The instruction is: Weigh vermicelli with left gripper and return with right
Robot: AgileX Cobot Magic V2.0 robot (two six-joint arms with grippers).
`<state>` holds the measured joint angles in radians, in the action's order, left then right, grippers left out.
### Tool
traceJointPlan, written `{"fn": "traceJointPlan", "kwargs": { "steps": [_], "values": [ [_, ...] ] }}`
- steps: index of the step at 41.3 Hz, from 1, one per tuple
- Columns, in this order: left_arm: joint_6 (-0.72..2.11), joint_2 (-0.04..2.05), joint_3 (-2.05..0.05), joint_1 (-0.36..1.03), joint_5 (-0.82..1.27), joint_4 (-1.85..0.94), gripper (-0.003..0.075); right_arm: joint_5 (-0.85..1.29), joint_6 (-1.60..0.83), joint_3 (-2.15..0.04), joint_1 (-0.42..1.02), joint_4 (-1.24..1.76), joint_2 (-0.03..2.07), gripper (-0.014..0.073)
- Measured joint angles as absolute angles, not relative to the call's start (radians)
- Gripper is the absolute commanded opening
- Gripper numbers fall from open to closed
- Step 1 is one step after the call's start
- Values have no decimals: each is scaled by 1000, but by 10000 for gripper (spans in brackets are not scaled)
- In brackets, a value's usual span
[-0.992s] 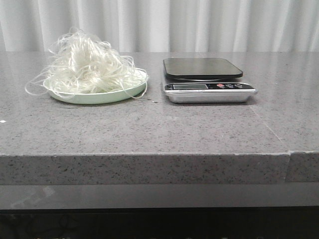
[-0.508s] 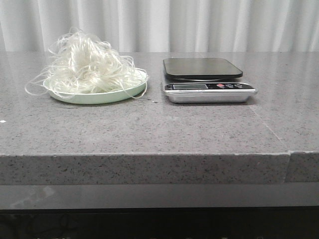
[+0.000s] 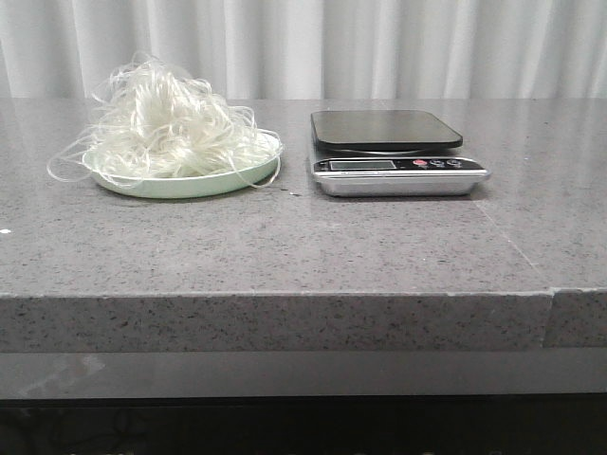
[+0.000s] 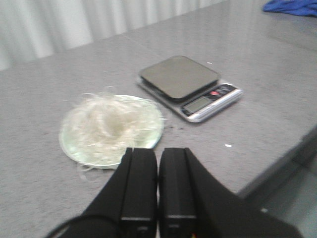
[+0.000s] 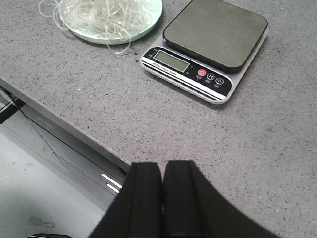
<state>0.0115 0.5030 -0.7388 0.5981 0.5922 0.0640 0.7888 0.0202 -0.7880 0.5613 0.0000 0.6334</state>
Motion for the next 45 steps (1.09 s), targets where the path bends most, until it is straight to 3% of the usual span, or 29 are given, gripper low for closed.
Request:
{"fn": "traceJointPlan", "kwargs": {
  "steps": [13, 20, 27, 45],
  "values": [
    [12, 258, -339, 265, 168, 78, 145, 789, 20, -788, 561, 0, 633, 159],
    [12, 112, -126, 145, 49, 78, 145, 789, 20, -788, 561, 0, 633, 159],
    [12, 17, -3, 74, 33, 40, 145, 789, 20, -788, 561, 0, 633, 159],
    [12, -4, 2, 54, 22, 16, 145, 791, 20, -788, 561, 0, 633, 159]
  ]
}}
